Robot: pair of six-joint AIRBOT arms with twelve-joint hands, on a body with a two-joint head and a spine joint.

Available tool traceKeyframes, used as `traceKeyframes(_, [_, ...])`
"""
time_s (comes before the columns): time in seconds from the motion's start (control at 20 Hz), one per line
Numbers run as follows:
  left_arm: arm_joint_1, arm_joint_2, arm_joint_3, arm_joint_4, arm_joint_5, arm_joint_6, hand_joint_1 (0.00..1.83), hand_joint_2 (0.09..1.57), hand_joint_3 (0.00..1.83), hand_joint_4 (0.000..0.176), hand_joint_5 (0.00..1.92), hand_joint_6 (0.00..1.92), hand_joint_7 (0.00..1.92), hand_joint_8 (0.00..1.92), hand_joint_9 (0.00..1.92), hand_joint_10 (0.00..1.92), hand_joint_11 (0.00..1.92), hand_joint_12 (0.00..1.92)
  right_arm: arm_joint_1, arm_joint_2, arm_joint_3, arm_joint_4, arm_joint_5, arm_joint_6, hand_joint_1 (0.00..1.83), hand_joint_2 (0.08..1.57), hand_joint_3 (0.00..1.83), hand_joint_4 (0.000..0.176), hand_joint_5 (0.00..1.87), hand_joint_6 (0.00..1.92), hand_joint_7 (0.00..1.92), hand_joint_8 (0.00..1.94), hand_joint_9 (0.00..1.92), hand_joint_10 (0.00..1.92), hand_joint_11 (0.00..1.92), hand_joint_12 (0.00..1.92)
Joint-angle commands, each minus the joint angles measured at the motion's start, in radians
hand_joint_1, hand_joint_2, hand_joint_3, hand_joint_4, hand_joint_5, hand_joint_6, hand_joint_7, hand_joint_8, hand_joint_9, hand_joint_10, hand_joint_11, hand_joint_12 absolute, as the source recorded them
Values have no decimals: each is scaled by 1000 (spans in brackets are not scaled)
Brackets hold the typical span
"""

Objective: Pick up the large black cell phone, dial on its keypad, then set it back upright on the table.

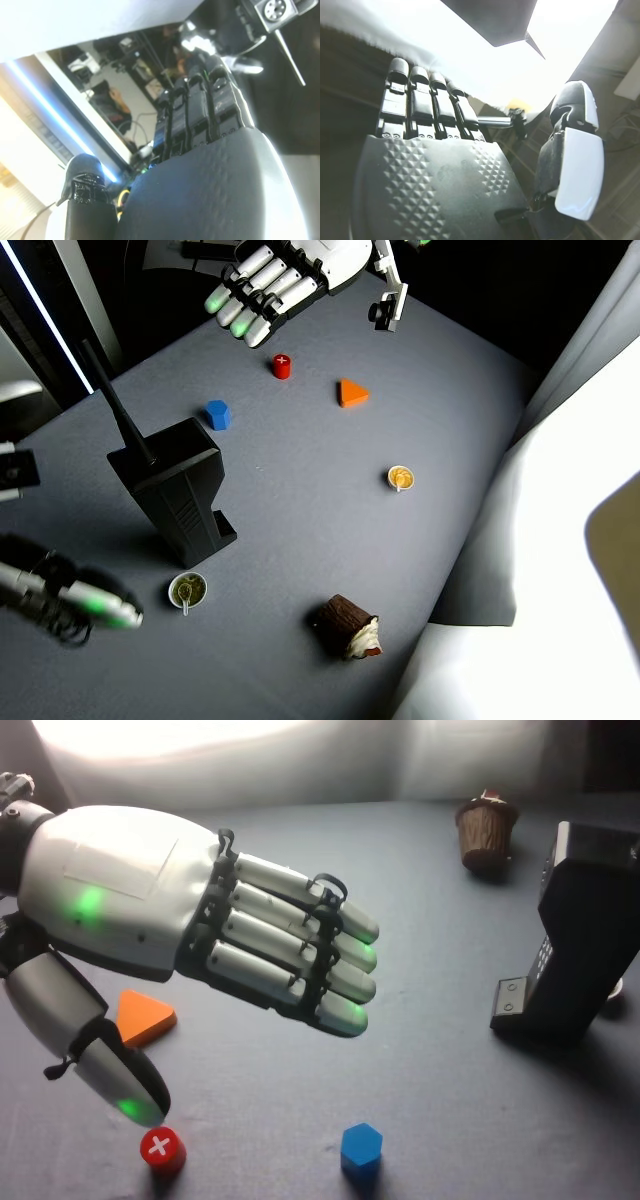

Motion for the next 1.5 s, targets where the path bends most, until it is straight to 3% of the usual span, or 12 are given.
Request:
traceKeyframes(0.0, [-31, 7, 1, -106, -52, -5, 0, 1166, 0, 0, 99, 0, 103, 2, 101, 1, 0, 202, 16, 2, 3, -39, 94, 9, 538, 920, 7, 0, 0, 0, 3, 0, 28, 5, 0, 326])
traceKeyframes(0.2, [-44, 4, -1, -104, -34, -13, 0, 1168, 0, 0, 101, 0, 103, 3, 97, 4, 0, 145, 58, -26, 31, -68, 52, -5, 600, 971, 11, 0, 0, 0, 0, 0, 1, 0, 0, 195])
traceKeyframes(0.3, [-44, 3, -2, -100, -33, -13, 0, 1160, 0, 0, 78, 0, 82, 1, 73, 1, 0, 95, 58, -38, 43, -79, 50, -6, 600, 991, 9, 0, 0, 0, 0, 0, 0, 0, 0, 231])
traceKeyframes(0.35, [-44, 3, -2, -99, -32, -13, 0, 1157, 0, 0, 102, 1, 114, 1, 107, 0, 0, 174, 58, -50, 54, -81, 49, -7, 595, 1004, 9, 0, 0, 0, 0, 0, 0, 0, 0, 222])
traceKeyframes(0.55, [-44, 3, -2, -100, -27, -13, 0, 1154, 1, 0, 75, 1, 88, 1, 81, 2, 0, 125, 57, -77, 83, -81, 36, -18, 701, 994, 0, 0, 0, 0, 0, 0, 0, 0, 0, 156])
traceKeyframes(0.75, [-45, 3, -2, -102, -26, -13, 0, 1160, 0, 0, 85, 1, 93, 2, 85, 2, 0, 126, 65, -88, 92, -98, 34, -18, 669, 1007, 0, 0, 0, 0, 0, 0, 0, 0, 0, 20])
traceKeyframes(0.85, [-45, 3, -2, -102, -26, -13, 0, 1168, 2, 0, 69, 4, 76, 4, 66, 3, 0, 56, 77, -89, 93, -104, 35, -18, 674, 1008, 0, 0, 0, 0, 0, 0, 0, 0, 0, 13])
traceKeyframes(0.95, [-45, 3, -2, -102, -27, -15, 0, 1170, 1, 0, 113, 10, 129, 0, 112, 3, 0, 201, 90, -87, 91, -104, 36, -18, 689, 1009, 0, 0, 0, 0, 0, 0, 0, 0, 0, 0])
traceKeyframes(1.15, [-45, 3, -1, -102, -28, -16, 0, 1173, 0, 0, 86, 2, 85, 3, 70, 3, 0, 63, 103, -86, 90, -104, 39, -18, 656, 979, 0, 0, 0, 0, 0, 0, 0, 0, 9, 5])
traceKeyframes(1.45, [-47, 3, -1, -101, -29, -15, 0, 1170, 0, 0, 80, 0, 76, 0, 56, 0, 0, 45, 110, -86, 85, -104, 42, -18, 651, 976, 0, 0, 0, 0, 0, 0, 0, 0, 13, 12])
